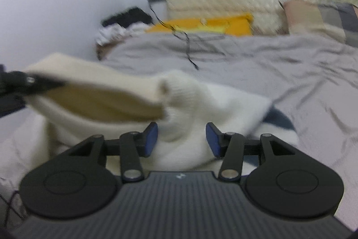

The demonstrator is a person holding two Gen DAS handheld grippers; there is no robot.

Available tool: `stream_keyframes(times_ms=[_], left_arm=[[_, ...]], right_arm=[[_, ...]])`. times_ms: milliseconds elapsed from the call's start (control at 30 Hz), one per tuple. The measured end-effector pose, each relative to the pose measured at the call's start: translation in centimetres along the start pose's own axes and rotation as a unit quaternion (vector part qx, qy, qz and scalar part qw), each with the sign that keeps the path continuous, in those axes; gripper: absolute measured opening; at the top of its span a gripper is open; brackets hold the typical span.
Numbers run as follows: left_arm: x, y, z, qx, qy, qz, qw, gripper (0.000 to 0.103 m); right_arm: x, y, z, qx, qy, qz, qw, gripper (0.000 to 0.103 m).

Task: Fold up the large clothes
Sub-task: 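Raise both grippers holding the blanket edges up above the bed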

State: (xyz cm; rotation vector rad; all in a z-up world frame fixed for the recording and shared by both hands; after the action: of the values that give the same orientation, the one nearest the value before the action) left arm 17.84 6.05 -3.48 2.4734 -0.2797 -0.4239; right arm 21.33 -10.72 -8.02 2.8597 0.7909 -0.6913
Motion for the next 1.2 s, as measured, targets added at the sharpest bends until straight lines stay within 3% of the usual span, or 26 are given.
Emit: stream_keyframes(times_ms=[67,167,367,433,500,567,767,1067,1200], left_arm=[[-0.2,0.5,0.1,0.011,0.002,0.003,0.9999,0.013],[-0.4,1.0,0.3,0.033,0.005,0.002,0.9994,0.013],[-0.6,2.4,0.9,0.071,0.006,0.012,0.9974,0.013],[-0.6,2.7,0.9,0.075,0.008,0.021,0.9969,0.013],[-0.7,2.9,0.8,0.083,0.009,0.027,0.9962,0.013],[-0.6,3.2,0.8,0.085,0.009,0.035,0.9957,0.013],[-0.5,3.5,0.8,0.084,0.017,0.041,0.9954,0.013],[-3.0,3.7,-3.7,0.061,0.087,0.043,0.9934,0.013],[-5.0,5.3,-7.0,0.052,0.115,0.061,0.9901,0.012]], right_arm=[[-0.3,-0.8,-0.9,-0.040,0.019,0.011,0.999,0.058],[0.1,-1.0,-2.0,-0.085,0.027,0.045,0.995,0.061],[2.5,1.7,-2.0,-0.091,0.010,0.096,0.991,0.060],[2.4,3.5,-2.2,-0.073,0.018,0.143,0.987,0.059],[1.7,5.5,-2.8,-0.038,0.037,0.161,0.986,0.057],[0.7,7.0,-3.1,-0.009,0.053,0.168,0.984,0.046],[-2.0,6.7,-3.2,-0.023,0.083,0.191,0.978,0.013],[-9.6,5.7,-7.2,0.033,0.180,0.192,0.964,0.009],[-11.9,4.7,-7.6,0.043,0.169,0.179,0.968,0.009]])
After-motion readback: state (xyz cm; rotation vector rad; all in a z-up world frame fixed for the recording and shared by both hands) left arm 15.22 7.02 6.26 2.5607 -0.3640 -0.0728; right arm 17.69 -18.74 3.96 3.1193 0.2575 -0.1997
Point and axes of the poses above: each gripper's, at about its wrist camera, not at the fingertips, and x roughly the way its jaws point, y to its right, z to its underside, the point moved 9 cm from there along x, roughly the way its jaws point, and after that the axes turned 7 degrees about -x, right-handed, at the moved point
